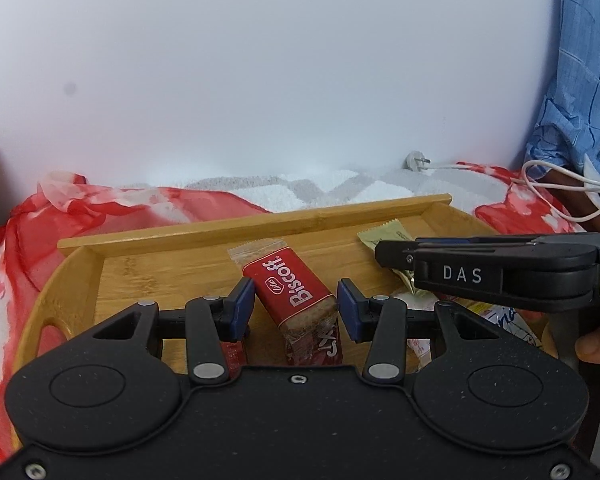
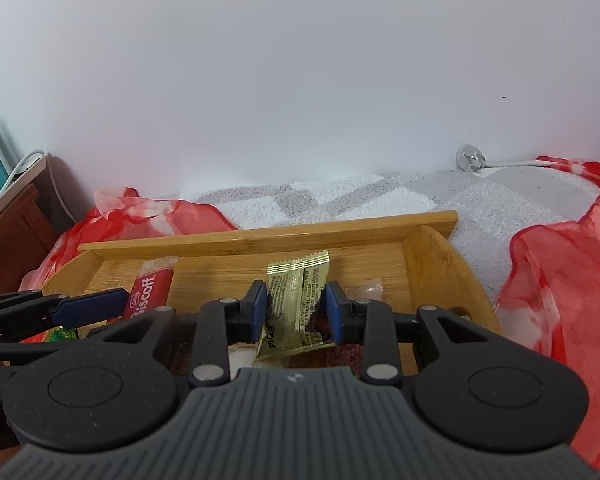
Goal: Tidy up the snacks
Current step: 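Open both grippers to drop the Biscoff pack and gold bar onto the tray, then move both tools back toward the pink pastry pack and almond chocolate pack, then grasp the pink-wrapped pastry pack with the left gripper while the right gripper grasps the almond pack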
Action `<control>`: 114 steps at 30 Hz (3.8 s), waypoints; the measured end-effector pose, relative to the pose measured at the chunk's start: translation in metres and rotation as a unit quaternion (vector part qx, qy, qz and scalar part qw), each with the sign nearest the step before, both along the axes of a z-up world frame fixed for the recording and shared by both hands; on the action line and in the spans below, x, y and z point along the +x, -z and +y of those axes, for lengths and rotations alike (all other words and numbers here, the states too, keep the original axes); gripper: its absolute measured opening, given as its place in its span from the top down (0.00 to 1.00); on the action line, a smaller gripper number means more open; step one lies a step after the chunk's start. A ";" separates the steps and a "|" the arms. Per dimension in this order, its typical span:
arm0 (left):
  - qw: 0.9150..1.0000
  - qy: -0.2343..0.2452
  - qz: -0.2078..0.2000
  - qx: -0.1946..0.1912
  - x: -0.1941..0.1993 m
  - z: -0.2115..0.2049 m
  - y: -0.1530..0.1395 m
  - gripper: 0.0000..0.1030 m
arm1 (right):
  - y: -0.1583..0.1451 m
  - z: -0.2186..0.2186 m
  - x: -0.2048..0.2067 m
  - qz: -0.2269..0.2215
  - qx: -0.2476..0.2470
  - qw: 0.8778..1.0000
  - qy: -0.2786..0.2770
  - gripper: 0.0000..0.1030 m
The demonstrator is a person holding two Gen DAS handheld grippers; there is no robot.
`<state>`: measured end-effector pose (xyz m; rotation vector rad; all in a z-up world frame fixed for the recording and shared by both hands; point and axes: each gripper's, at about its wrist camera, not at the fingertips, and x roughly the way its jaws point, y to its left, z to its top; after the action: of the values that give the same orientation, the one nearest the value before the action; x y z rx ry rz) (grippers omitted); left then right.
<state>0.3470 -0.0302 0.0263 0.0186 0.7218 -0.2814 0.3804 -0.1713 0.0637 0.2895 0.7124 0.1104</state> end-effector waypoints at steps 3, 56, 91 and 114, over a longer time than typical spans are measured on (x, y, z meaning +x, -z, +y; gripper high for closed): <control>1.000 0.000 0.004 0.004 0.000 -0.001 0.003 0.61 | 0.001 0.001 0.000 -0.003 -0.001 1.000 0.000 0.64; 0.994 -0.101 -0.021 0.025 -0.210 0.058 -0.087 0.10 | -0.053 0.053 -0.216 -0.123 -0.049 0.989 -0.070 0.12; 0.985 -0.156 -0.002 0.075 -0.261 0.074 -0.040 0.13 | -0.003 0.085 -0.259 -0.127 -0.057 0.984 -0.107 0.08; 0.988 -0.133 0.012 0.080 -0.222 0.076 0.001 0.18 | 0.009 0.107 -0.253 -0.125 -0.105 0.978 -0.128 0.08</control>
<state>0.1250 0.0458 0.0254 0.0713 0.7601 0.0313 0.1279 -0.0642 0.0552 -0.0216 0.5024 0.3091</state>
